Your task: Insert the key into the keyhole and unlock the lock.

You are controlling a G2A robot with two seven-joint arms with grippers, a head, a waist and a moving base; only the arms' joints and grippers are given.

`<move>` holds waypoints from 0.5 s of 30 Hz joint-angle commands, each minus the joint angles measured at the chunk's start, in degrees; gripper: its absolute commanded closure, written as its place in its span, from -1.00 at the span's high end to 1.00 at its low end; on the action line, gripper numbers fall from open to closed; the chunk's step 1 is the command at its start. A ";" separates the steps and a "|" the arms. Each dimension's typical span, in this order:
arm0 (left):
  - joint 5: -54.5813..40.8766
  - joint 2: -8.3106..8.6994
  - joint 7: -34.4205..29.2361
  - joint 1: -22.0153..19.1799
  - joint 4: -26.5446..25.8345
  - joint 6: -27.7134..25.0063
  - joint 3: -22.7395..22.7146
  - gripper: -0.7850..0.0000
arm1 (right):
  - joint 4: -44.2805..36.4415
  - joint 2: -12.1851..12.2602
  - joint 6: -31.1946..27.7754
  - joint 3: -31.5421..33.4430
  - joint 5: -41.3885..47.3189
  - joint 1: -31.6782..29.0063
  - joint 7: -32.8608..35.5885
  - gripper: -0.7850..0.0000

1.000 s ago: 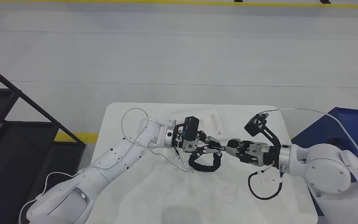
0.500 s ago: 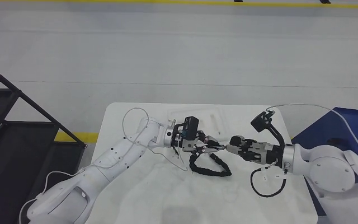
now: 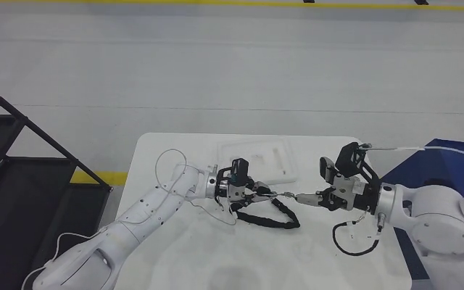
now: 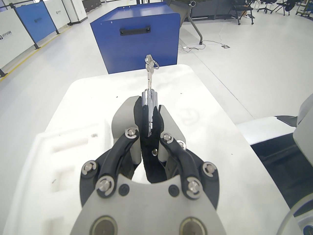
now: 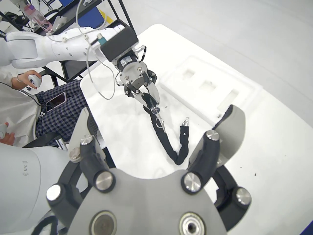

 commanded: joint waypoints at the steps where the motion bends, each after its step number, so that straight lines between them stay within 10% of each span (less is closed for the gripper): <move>1: 0.21 -0.19 -0.52 0.61 0.83 0.16 0.44 -1.00 | 0.19 -0.04 -1.62 -0.24 -0.83 -0.21 -1.11 1.00; 13: 1.26 -2.89 0.10 0.93 7.83 -1.14 5.81 -0.87 | 3.78 -0.34 -4.34 -4.17 -2.39 1.80 -2.27 1.00; 14: 1.28 -3.13 0.22 0.75 8.41 -1.14 6.57 -0.47 | 4.17 -0.37 -4.50 -4.53 -2.32 2.19 -2.20 1.00; 15: 0.97 -3.36 0.38 0.70 9.03 -1.14 7.52 1.00 | 4.55 -0.40 -4.70 -4.87 -2.36 2.66 -2.14 1.00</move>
